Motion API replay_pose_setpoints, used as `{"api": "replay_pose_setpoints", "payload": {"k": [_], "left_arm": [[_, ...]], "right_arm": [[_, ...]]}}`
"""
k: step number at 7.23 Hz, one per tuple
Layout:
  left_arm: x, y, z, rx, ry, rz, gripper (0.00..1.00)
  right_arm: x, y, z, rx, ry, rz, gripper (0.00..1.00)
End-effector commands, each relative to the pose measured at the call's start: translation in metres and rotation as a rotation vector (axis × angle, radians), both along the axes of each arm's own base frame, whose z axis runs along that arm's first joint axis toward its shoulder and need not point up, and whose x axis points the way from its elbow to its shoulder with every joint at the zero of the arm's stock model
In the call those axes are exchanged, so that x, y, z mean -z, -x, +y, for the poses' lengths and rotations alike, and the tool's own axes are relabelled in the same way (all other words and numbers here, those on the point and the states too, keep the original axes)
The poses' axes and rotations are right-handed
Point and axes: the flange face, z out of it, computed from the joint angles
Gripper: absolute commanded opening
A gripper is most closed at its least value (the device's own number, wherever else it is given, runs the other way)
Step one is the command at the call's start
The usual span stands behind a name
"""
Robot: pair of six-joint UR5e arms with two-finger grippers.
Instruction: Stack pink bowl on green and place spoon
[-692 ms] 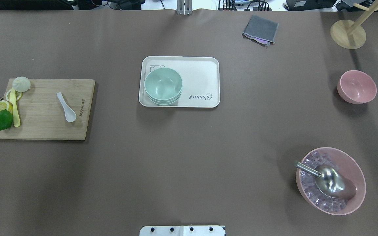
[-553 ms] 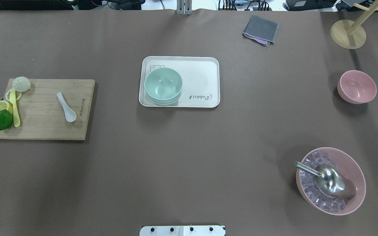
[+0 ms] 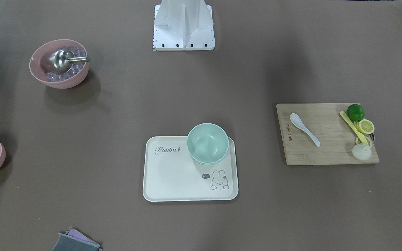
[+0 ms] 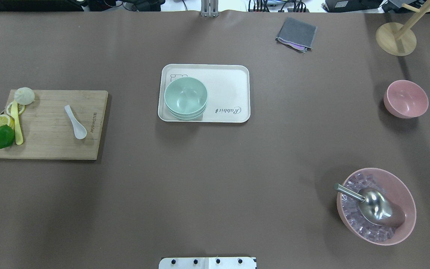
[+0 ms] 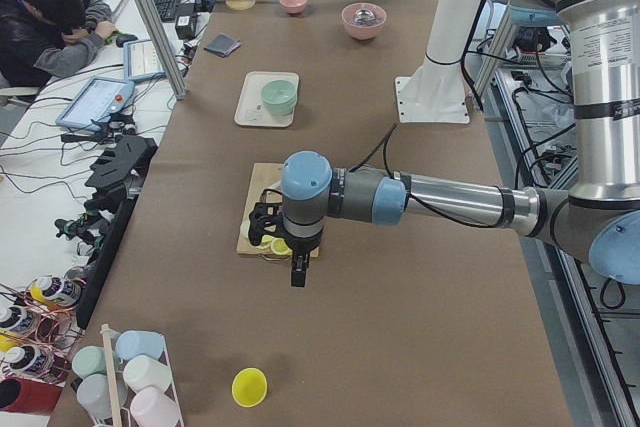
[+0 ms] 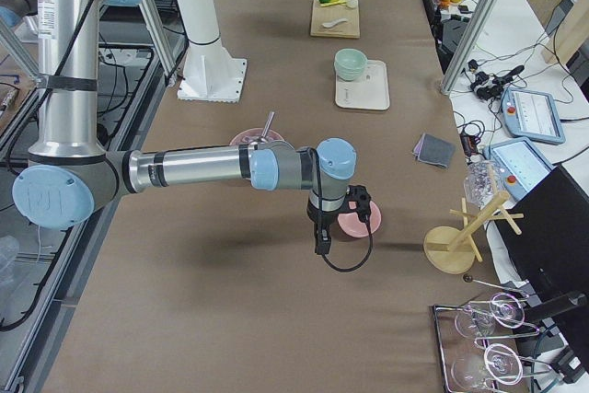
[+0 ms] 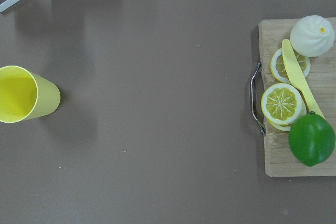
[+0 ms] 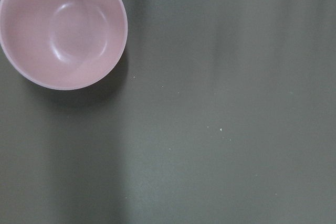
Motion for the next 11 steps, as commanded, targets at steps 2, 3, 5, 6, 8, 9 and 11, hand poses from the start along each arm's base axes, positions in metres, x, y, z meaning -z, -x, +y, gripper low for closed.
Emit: {"api": "replay_pose_setpoints", "payload": {"k": [2, 3, 5, 6, 8, 9, 11], "left_arm": [[0.025, -0.001, -0.027, 0.0, -0.059, -0.003, 0.98], [0.044, -0.001, -0.044, 0.001, -0.113, 0.0, 0.98], [0.072, 0.0, -0.082, 0.015, -0.361, -0.02, 0.98], [0.061, 0.0, -0.093, 0.011, -0.372, -0.015, 0.98], [0.042, -0.003, -0.086, 0.019, -0.488, 0.001, 0.98], [0.059, -0.019, -0.108, 0.042, -0.474, 0.052, 0.98], [0.065, -0.067, -0.134, -0.039, -0.479, 0.063, 0.99]], "right_arm": [[0.02, 0.001, -0.007, -0.021, -0.234, -0.031, 1.0], [0.03, 0.001, -0.012, -0.028, -0.295, -0.037, 1.0], [0.04, 0.001, -0.016, -0.03, -0.364, -0.042, 1.0], [0.041, 0.002, -0.017, -0.03, -0.365, -0.044, 1.0], [0.042, 0.002, -0.018, -0.029, -0.366, -0.049, 1.0], [0.04, 0.002, -0.018, -0.029, -0.362, -0.048, 1.0], [0.026, 0.013, -0.045, -0.049, -0.307, -0.054, 1.0]]}}
